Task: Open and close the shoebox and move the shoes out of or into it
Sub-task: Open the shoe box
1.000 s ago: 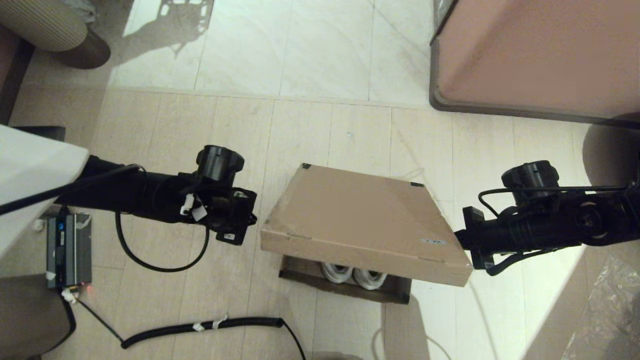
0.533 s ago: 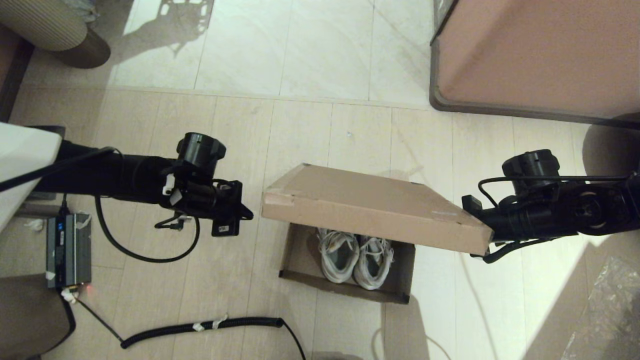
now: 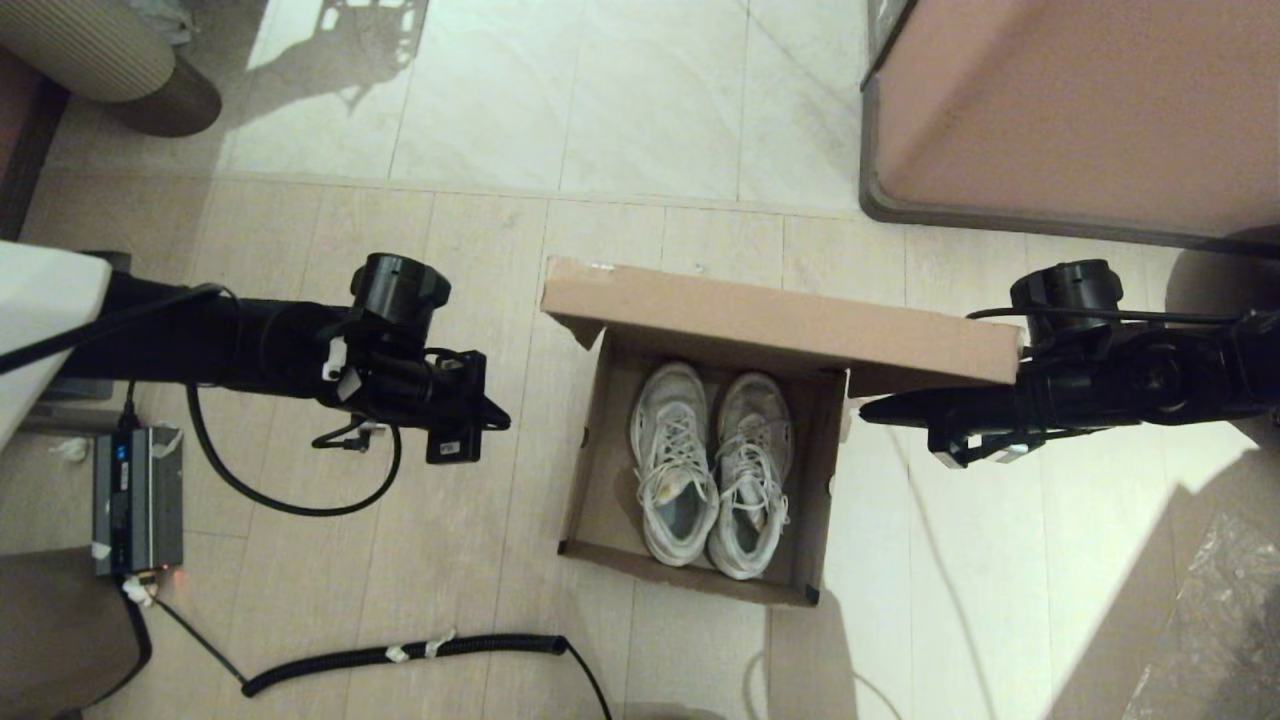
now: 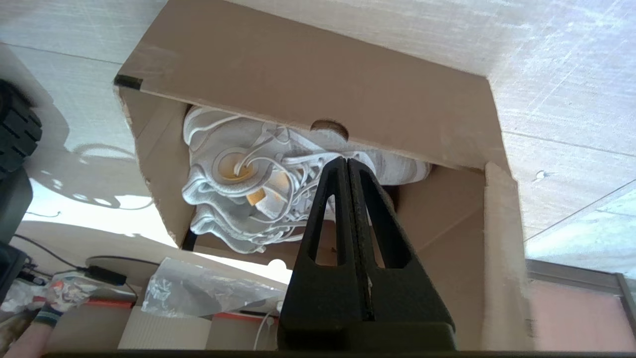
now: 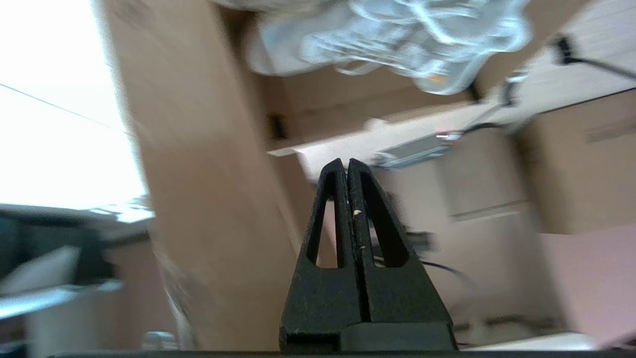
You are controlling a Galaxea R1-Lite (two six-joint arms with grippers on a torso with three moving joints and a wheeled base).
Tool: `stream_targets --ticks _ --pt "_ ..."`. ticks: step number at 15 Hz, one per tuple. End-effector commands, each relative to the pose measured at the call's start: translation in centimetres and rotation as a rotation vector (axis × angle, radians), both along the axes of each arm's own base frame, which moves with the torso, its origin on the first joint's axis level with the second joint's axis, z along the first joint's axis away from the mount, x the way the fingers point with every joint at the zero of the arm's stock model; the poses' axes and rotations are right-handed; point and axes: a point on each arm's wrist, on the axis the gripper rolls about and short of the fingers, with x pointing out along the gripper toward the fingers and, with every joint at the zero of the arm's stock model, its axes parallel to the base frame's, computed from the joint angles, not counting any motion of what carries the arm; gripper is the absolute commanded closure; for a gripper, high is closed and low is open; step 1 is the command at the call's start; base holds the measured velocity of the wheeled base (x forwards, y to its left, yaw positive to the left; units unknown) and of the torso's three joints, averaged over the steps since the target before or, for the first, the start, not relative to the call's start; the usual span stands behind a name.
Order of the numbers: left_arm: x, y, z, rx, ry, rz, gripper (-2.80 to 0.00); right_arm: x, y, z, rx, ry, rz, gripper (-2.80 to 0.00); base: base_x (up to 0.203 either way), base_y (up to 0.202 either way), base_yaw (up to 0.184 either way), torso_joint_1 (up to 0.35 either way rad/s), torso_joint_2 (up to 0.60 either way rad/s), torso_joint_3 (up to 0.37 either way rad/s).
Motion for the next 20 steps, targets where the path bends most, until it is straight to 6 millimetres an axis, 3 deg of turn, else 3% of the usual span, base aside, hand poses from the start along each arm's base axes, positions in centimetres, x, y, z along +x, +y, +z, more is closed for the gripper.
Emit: stream_targets --ticks 1,3,6,8,10,13,16,17,18,20 --pt "-0.2 0.0 0.1 -0.005 0.006 0.004 0.00 2.2 -1.6 -0.7 0.053 0.040 -0.078 0.00 0.000 0.000 0.000 0.000 0.00 0.000" --pt "-0.5 0.1 -0.1 0.001 0.024 0.003 0.00 4.4 -3.1 -0.7 0.100 0.047 -0.146 0.00 0.000 0.000 0.000 0.000 0.00 0.000" --pt "-0.9 -0.1 -0.1 0.003 0.030 -0.004 0.00 6.8 -3.8 -0.3 0.132 0.015 -0.184 0.00 0.000 0.000 0.000 0.000 0.00 0.000" --pt "-1.2 0.0 -0.1 0.007 0.035 -0.003 0.00 7.4 -3.6 0.3 0.134 -0.013 -0.181 0.00 0.000 0.000 0.000 0.000 0.00 0.000" --pt "-1.5 0.0 -0.6 0.048 0.038 -0.030 0.00 6.6 -3.6 1.2 0.088 -0.060 -0.155 0.00 0.000 0.000 0.000 0.000 0.00 0.000" --pt "-2.4 -2.9 -2.8 0.358 -0.012 -0.214 0.00 3.5 -2.7 0.4 -0.251 -0.244 0.018 0.00 0.000 0.000 0.000 0.000 0.00 0.000" --pt "-2.4 -5.7 -7.8 0.731 -0.143 -0.379 0.00 -0.3 0.0 -4.7 -0.913 -0.347 0.306 0.00 0.000 0.000 0.000 0.000 0.00 0.000" --pt "-2.5 -6.2 -10.4 0.834 -0.172 -0.451 0.00 -1.5 1.8 -5.7 -1.083 -0.378 0.383 0.00 0.000 0.000 0.000 0.000 0.00 0.000" --pt "-2.5 -6.5 -12.3 0.905 -0.180 -0.503 0.00 -2.0 3.3 -5.4 -1.161 -0.448 0.414 0.00 0.000 0.000 0.000 0.000 0.00 0.000" --pt "-2.5 -6.9 -14.2 0.972 -0.157 -0.523 0.00 -2.8 5.4 -4.4 -1.246 -0.555 0.498 0.00 0.000 0.000 0.000 0.000 0.00 0.000"
